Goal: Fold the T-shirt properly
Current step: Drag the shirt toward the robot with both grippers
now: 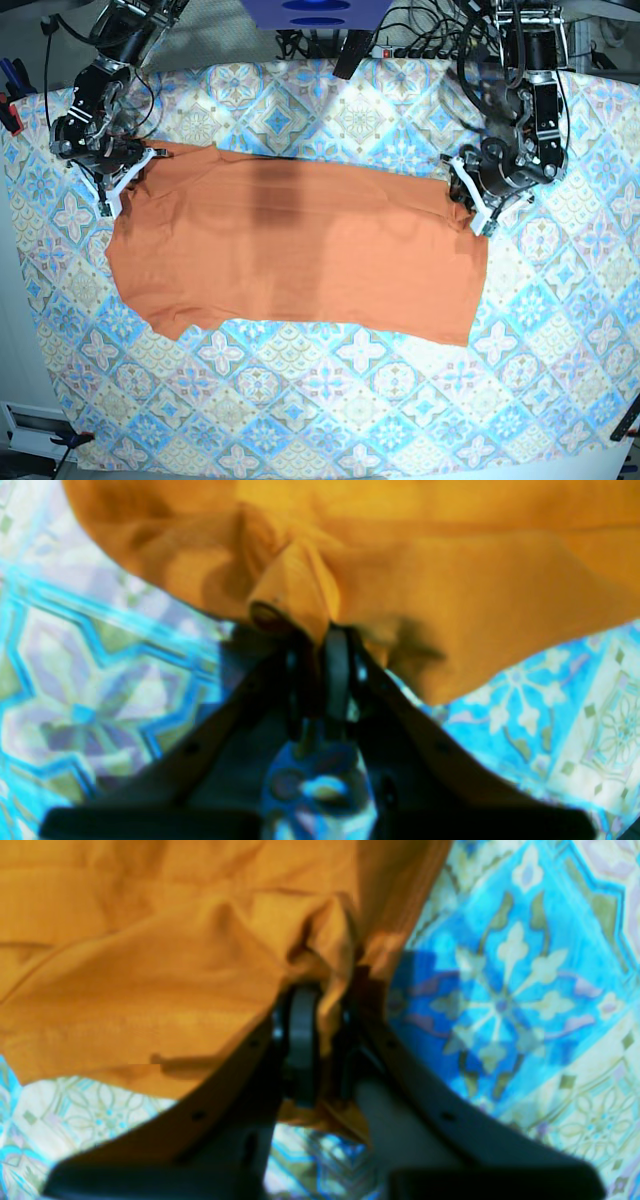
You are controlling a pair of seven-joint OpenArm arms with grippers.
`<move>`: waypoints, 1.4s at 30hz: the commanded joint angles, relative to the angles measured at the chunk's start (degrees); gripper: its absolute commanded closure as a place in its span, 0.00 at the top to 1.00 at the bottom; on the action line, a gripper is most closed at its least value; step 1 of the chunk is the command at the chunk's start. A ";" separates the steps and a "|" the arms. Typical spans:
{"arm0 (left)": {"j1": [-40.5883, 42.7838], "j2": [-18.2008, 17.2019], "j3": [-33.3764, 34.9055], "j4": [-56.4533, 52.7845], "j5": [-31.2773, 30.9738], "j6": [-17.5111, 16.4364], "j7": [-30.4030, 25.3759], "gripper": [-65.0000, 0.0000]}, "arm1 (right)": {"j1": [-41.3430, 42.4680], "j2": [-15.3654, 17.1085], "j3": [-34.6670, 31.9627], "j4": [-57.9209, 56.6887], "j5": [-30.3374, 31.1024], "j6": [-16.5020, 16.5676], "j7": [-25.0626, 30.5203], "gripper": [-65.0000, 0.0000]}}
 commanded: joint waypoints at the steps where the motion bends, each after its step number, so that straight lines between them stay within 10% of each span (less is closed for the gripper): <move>1: 3.57 1.19 1.18 0.86 0.18 -3.25 7.05 0.03 | -2.59 -1.04 -0.09 -0.43 -3.85 1.67 -9.40 0.06; 42: 19.92 -0.57 -4.63 10.88 0.09 -3.25 3.63 0.03 | -14.64 0.10 4.13 17.32 -3.85 1.58 -12.56 0.05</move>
